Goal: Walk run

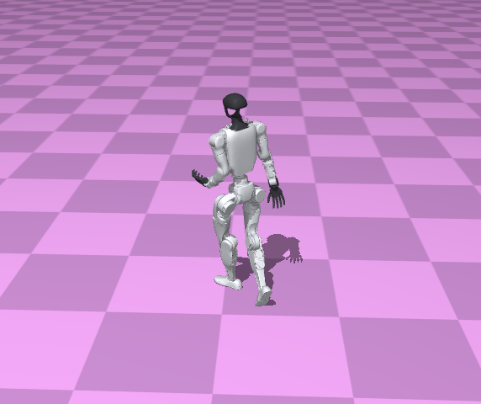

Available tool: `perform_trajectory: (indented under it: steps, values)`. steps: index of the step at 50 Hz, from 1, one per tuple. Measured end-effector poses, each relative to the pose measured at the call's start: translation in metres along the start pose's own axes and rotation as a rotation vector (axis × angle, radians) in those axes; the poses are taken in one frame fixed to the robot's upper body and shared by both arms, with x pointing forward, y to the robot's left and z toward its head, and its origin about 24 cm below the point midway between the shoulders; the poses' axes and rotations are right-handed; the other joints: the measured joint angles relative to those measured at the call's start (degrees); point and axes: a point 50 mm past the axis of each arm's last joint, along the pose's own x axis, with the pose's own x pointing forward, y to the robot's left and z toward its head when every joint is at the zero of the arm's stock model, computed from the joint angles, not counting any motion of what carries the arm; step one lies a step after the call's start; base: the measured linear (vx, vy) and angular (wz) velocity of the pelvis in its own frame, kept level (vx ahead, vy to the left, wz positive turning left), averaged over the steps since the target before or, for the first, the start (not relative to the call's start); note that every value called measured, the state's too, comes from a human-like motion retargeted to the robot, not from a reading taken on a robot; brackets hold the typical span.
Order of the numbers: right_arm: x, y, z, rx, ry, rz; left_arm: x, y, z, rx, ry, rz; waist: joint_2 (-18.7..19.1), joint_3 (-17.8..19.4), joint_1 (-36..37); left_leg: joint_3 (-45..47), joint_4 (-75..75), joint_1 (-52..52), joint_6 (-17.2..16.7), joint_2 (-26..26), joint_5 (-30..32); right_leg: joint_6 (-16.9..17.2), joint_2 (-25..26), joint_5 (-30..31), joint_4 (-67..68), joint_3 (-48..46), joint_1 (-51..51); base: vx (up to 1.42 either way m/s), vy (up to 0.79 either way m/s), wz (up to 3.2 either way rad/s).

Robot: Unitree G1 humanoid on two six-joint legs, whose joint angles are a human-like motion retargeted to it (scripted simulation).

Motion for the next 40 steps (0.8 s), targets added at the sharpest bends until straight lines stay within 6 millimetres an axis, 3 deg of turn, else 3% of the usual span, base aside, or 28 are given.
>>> perform_trajectory:
  steps: [2,5,8,10,18,23,25,26,30,33,36,38,40]
  values:
    - [0.0,0.012,-0.019,-0.074,0.071,0.054,0.01,-0.008,0.003,0.009,-0.006,-0.046,2.03,0.04,0.8,-0.43,0.43,1.41,-0.47,1.82,-1.91,-0.28,0.28,-1.19,7.56,0.47,-4.3,0.57,0.05,-0.11]
    - [-0.002,0.026,-0.04,-0.109,0.17,0.09,0.024,-0.017,0.007,0.009,-0.012,-0.096,4.63,0.61,-0.09,-1.66,0.49,3.81,-0.44,2.56,-3.83,-1.64,-0.32,-10.65,14.05,2.1,-10.52,0.67,0.09,0.22]
    - [-0.003,0.037,-0.047,-0.013,0.182,0.105,0.032,-0.027,0.01,0.019,-0.025,-0.134,6.56,1.57,-2.64,-4.46,0.0,6.63,-0.67,2.17,-5.18,-4.56,-1.67,-18.74,12.24,3.05,-15.45,0.53,0.1,0.79]
    - [-0.003,0.042,-0.048,0.087,0.169,0.121,0.035,-0.032,0.012,0.028,-0.036,-0.159,6.83,1.92,-5.12,-6.6,-0.3,8.13,-0.59,0.64,-6.01,-3.69,-3.7,-21.04,7.09,3.68,-17.97,0.66,0.05,1.01]
    - [0.0,0.046,-0.026,0.433,0.084,0.125,0.038,-0.039,0.014,0.029,-0.034,-0.222,4.79,4.2,-11.14,-12.52,-1.33,16.85,-0.6,-5.29,-10.61,-2.22,-9.69,-24.76,-18.27,7.54,-25.69,0.53,-0.05,0.73]
    - [0.001,0.04,-0.014,0.434,0.046,0.124,0.036,-0.036,0.009,0.036,0.001,-0.215,3.52,5.02,-10.4,-13.4,-0.94,21.49,-1.63,-7.21,-13.02,6.39,-11.3,-21.39,-26.65,1.03,-28.29,0.65,-0.16,0.21]
    - [0.001,0.04,-0.014,0.403,0.044,0.117,0.031,-0.034,0.003,0.034,0.025,-0.203,3.76,5.29,-11.55,-14.91,-0.18,23.33,-2.58,-7.02,-13.07,4.69,-10.57,-20.54,-25.9,1.3,-27.18,0.67,-0.14,0.79]
    - [0.001,0.035,-0.014,0.371,0.044,0.101,0.03,-0.033,0.0,0.028,0.032,-0.193,3.96,5.12,-11.85,-14.88,0.54,23.46,-3.37,-6.9,-12.67,1.72,-10.21,-19.16,-25.0,1.33,-27.02,0.69,-0.14,0.82]
    - [0.001,0.023,-0.019,0.306,0.067,0.04,0.018,-0.029,-0.013,0.002,0.081,-0.17,6.27,4.44,-16.34,-17.94,5.15,24.54,-8.33,-4.52,-6.73,-5.8,-7.49,-12.93,-24.82,6.74,-24.44,0.84,-0.18,1.32]
    - [0.0,0.018,-0.025,0.332,0.093,0.023,0.007,-0.026,-0.025,-0.007,0.136,-0.159,7.7,3.18,-15.63,-15.96,13.05,23.14,-15.96,-1.62,7.52,-8.28,-7.72,-17.25,-24.09,5.19,-21.14,0.83,-0.22,0.78]
    - [-0.001,0.004,-0.019,0.368,0.076,0.018,0.001,-0.027,-0.031,-0.003,0.16,-0.152,5.72,2.59,-14.78,-15.04,28.26,17.49,-24.03,-1.71,18.7,-10.22,-9.7,-20.99,-23.87,4.45,-17.08,0.78,-0.21,0.58]
    - [-0.002,-0.014,-0.008,0.378,0.039,-0.009,0.003,-0.029,-0.029,0.008,0.153,-0.177,3.94,1.82,-13.86,-13.95,37.32,12.6,-25.52,-2.78,23.31,-10.37,-11.54,-23.31,-23.71,4.8,-15.2,0.62,-0.13,0.4]
    - [-0.004,-0.032,0.006,0.381,-0.012,-0.052,0.006,-0.027,-0.024,0.027,0.159,-0.216,3.58,2.12,-14.21,-17.48,44.62,8.09,-24.71,-1.74,18.95,-11.82,-10.29,-25.15,-24.02,2.6,-12.8,0.61,-0.28,0.64]
